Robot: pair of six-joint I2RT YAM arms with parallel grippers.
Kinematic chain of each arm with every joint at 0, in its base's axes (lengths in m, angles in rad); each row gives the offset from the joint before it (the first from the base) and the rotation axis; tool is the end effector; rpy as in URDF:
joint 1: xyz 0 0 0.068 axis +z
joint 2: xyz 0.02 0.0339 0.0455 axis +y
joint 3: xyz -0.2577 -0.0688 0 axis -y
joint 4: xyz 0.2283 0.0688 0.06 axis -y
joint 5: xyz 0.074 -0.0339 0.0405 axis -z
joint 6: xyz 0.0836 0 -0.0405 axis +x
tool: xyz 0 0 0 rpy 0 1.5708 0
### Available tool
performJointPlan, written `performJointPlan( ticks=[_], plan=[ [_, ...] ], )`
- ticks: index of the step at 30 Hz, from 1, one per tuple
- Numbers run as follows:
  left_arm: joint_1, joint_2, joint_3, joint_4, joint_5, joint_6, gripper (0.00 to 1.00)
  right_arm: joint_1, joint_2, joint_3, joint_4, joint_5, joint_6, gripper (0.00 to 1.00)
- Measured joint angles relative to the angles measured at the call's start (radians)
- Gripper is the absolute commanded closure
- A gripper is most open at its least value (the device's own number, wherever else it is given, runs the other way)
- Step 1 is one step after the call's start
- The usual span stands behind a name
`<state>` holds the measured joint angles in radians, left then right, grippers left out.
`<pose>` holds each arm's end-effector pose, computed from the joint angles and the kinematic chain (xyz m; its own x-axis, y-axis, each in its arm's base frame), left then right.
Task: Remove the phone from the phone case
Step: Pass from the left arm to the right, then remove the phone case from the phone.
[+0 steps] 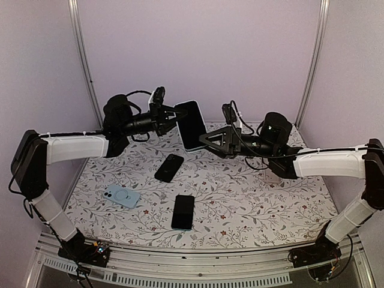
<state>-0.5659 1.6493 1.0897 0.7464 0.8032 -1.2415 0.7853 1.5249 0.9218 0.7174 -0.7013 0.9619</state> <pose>0.3014 -0.2627 0.3246 -0.8664 -0.2281 -0.4442 0.4617 -0.0273 -0.8866 0.2215 0.2978 0.3066 -0.7688 0.1175 -0.6286 -0.6344 -0.0163 0.7728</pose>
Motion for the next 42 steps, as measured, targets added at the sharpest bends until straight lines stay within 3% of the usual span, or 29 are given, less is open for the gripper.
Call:
performJointPlan(
  ticks=[9, 14, 19, 26, 30, 35, 42],
  plan=[
    [0.000, 0.000, 0.028, -0.069, 0.003, 0.048, 1.00, -0.015, 0.070, 0.032, 0.044, -0.009, 0.103, 0.64],
    [0.000, 0.000, 0.040, -0.103, 0.002, 0.071, 1.00, -0.024, 0.104, 0.034, 0.085, -0.019, 0.157, 0.83],
    [0.000, 0.000, 0.041, -0.126, 0.002, 0.076, 0.85, -0.027, 0.132, 0.035, 0.110, -0.035, 0.193, 0.99],
    [-0.023, 0.000, 0.043, -0.138, 0.024, 0.087, 0.55, -0.028, 0.135, 0.040, 0.130, -0.033, 0.235, 1.00],
    [-0.042, 0.000, 0.043, -0.139, 0.041, 0.094, 0.43, -0.033, 0.135, 0.042, 0.133, -0.029, 0.252, 1.00],
    [-0.043, -0.010, 0.027, -0.138, 0.044, 0.105, 0.36, -0.045, 0.138, 0.042, 0.138, -0.019, 0.263, 1.00],
    [-0.038, -0.073, -0.044, -0.142, 0.023, 0.135, 0.39, -0.066, 0.144, 0.043, 0.165, -0.016, 0.285, 1.00]
  ],
)
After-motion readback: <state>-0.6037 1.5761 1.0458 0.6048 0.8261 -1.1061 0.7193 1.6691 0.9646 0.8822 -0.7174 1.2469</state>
